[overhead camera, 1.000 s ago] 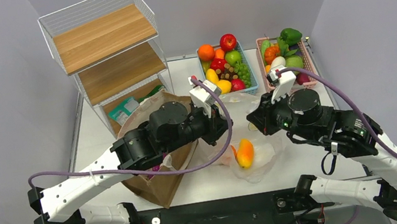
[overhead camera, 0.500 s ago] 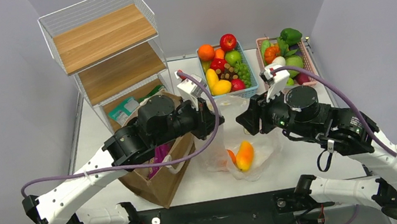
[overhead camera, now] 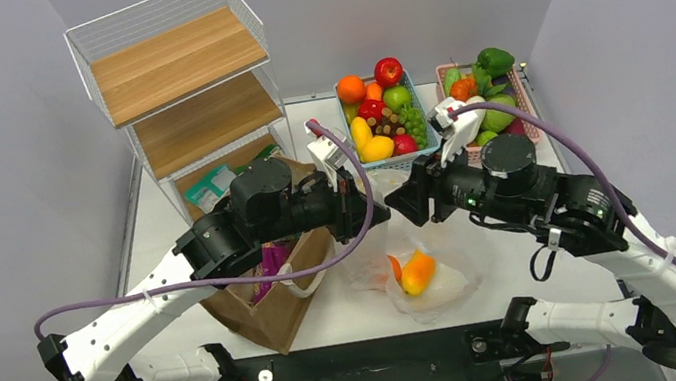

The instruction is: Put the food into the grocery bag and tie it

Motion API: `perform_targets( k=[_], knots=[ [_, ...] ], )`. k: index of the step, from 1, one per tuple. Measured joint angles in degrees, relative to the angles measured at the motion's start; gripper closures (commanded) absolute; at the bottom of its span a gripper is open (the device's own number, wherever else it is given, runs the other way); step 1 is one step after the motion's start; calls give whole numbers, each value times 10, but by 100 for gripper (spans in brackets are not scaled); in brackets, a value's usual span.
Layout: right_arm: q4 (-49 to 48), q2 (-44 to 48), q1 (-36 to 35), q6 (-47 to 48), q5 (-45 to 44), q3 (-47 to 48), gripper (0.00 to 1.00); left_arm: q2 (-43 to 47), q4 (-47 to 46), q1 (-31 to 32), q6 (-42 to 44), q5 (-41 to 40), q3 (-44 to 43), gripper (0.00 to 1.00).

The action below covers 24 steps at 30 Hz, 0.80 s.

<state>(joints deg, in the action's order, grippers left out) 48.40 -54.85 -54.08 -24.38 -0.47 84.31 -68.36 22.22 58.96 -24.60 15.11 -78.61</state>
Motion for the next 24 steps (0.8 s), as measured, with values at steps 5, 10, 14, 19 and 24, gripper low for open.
perform_targets(
  k=[5, 10, 14, 19, 24],
  knots=[
    [-2, -22, 0, 7, 14, 0, 56, 5, -2, -6, 0, 8, 10, 100],
    [27, -13, 0, 28, -11, 6, 34, 15, -3, -14, 0, 9, 20, 100],
    [66, 20, 1, 50, -70, 7, 27, 21, -3, -28, 2, 18, 22, 100],
    [80, 91, 1, 50, -118, -51, 25, 22, -3, -52, 2, 34, 23, 100],
    [83, 115, 2, 43, -110, -135, 19, 22, -3, -59, 2, 51, 23, 100]
  ],
)
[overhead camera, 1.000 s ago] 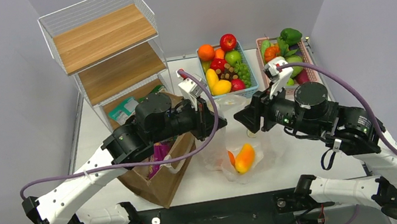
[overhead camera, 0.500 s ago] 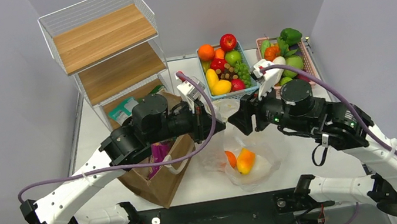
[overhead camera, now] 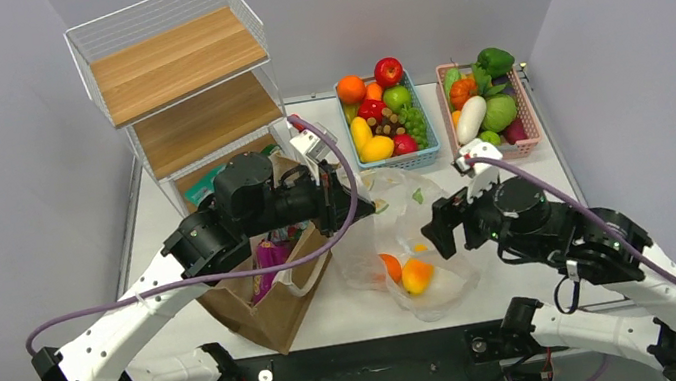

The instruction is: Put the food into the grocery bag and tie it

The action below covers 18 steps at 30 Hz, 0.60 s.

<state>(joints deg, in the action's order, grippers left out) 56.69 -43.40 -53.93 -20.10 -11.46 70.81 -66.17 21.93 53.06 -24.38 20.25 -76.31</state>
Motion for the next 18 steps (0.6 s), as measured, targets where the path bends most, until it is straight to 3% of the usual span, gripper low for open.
perform_targets(
  k=[7, 18],
  knots=[
    [-25, 16, 0, 14, 73, -67, 10, 0, 0, -15, 0, 33, 0, 100],
    [-78, 11, 0, 64, 149, -78, 13, 0, -3, -50, -2, 81, 0, 100]
  ],
)
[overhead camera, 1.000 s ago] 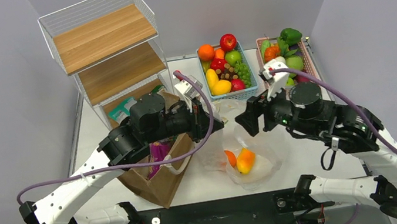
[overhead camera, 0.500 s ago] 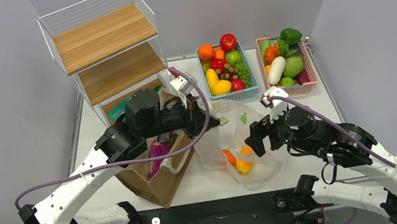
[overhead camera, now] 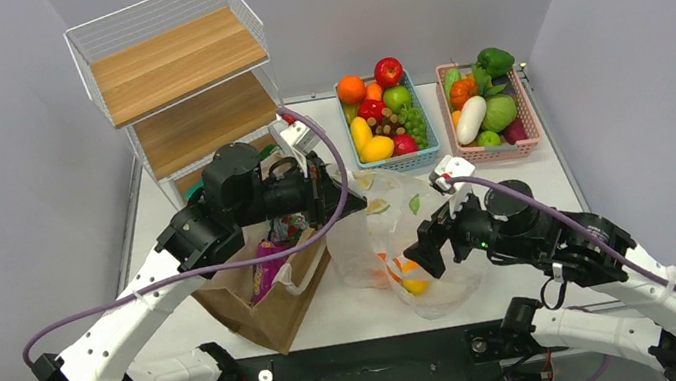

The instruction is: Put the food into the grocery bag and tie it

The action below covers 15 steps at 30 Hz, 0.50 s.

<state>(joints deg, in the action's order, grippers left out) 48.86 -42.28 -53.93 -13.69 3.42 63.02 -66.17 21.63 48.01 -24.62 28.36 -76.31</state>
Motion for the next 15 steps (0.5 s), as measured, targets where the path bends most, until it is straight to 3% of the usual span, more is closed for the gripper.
perform_targets(
  k=[5, 15],
  knots=[
    [-1, -9, 0, -11, 20, 26, 21, 0, 0, -19, 0, 7, 0, 100],
    [6, 33, 0, -57, 124, 57, 25, 0, -6, -29, -4, 21, 0, 100]
  ],
)
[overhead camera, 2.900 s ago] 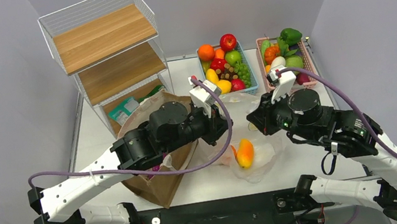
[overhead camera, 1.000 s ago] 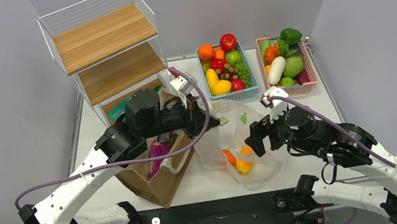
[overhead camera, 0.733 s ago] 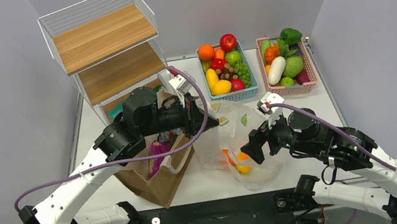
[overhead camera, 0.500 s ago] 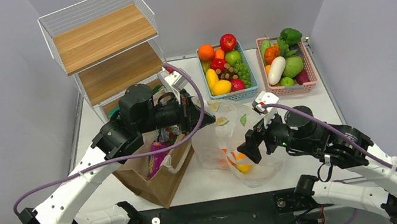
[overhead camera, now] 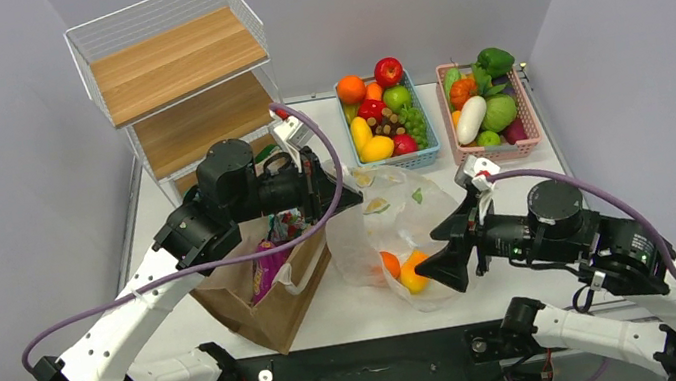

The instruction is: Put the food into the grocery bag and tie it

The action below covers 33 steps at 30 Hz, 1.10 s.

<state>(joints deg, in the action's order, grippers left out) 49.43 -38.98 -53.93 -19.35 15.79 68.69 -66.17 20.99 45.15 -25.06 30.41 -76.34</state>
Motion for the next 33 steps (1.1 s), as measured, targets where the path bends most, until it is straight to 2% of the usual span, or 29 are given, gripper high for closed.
perform_targets(
  k=[4, 8, 13, 16, 18, 19, 21, 23, 25, 28, 33],
  knots=[
    [12, 2, 0, -8, 29, -5, 30, 0, -8, -3, -3, 4, 0, 100],
    [20, -1, 0, -7, 42, -20, 51, 0, -14, -3, -7, 8, 0, 100],
    [25, -20, 0, 5, 21, -20, 67, 0, -20, -3, -15, 15, 0, 100],
    [28, -40, 0, 17, 13, -13, 83, 0, -23, -3, -17, 16, 0, 100],
    [28, -52, 0, 25, 12, -12, 89, 0, -23, -3, -18, 16, 0, 100],
    [29, -56, 0, 27, 13, -12, 89, 0, -24, -3, -18, 17, 0, 100],
    [29, -60, 0, 30, 15, -12, 74, 2, -24, -3, -18, 17, 0, 100],
    [31, -66, 0, 34, 17, -12, 47, 4, -24, -3, -18, 17, 0, 100],
    [37, -68, 0, 41, 19, -11, 34, 6, -24, -3, -18, 17, 0, 100],
    [55, -71, -1, 55, 20, 3, 33, 8, -24, -4, -18, 18, 0, 100],
    [69, -71, -1, 68, 20, 12, 48, 8, -24, -7, -18, 20, 0, 100]
  ],
)
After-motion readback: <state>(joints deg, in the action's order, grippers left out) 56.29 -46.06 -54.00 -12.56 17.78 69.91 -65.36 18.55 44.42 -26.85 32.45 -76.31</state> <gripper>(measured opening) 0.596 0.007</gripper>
